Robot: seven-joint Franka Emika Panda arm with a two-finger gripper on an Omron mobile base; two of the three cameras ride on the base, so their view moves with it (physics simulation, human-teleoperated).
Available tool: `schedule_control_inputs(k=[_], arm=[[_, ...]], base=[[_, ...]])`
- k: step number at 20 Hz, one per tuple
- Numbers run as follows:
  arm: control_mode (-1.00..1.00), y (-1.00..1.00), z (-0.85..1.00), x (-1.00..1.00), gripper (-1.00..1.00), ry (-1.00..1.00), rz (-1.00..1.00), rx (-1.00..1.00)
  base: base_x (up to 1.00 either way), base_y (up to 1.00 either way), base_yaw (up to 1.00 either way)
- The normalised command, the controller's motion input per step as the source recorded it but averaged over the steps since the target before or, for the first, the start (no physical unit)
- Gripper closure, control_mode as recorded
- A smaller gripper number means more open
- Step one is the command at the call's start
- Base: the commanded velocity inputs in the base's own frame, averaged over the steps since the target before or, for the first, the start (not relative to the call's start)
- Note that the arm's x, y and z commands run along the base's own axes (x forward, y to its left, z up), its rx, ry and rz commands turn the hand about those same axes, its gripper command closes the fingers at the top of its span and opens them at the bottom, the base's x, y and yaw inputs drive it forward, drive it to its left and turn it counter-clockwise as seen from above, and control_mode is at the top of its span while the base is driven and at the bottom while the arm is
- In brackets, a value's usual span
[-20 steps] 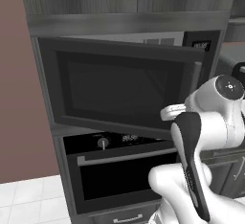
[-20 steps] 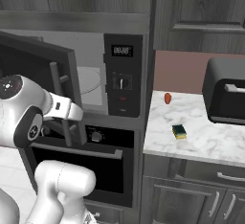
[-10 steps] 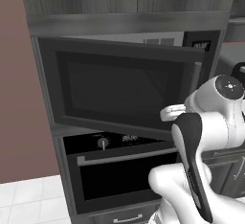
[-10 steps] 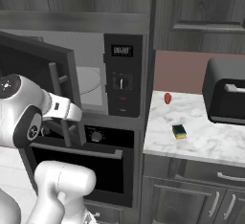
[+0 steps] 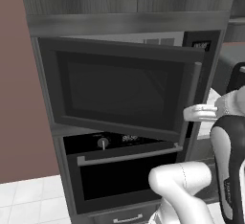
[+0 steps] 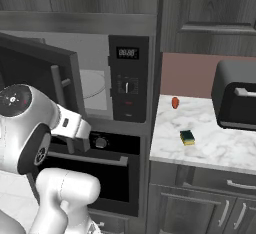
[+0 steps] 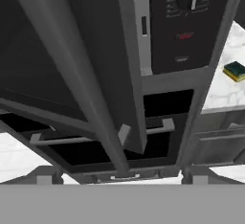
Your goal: Place the sponge inside the microwave to prepare for sanitizing.
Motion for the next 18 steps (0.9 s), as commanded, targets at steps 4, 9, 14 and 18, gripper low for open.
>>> schedule_control_inputs(k=[4,9,14,18], arm=[[-1.00,-0.61,0.09,-0.73,-1.00,-0.17,0.00,0.36],[-1.00,-0.53,0.00,-0.43,-1.00,-0.11,0.00,0.50],[-1.00,-0.09,-0.14,0.41,-1.00,0.04,0.00,0.36],[-1.00,0.00,-0.02,0.77,-1.00,0.00,0.00,0.26]], base=[[0.00,0.00,0.00],[0.00,0.00,0.00],[0.00,0.00,0.00],[0.00,0.00,0.00]])
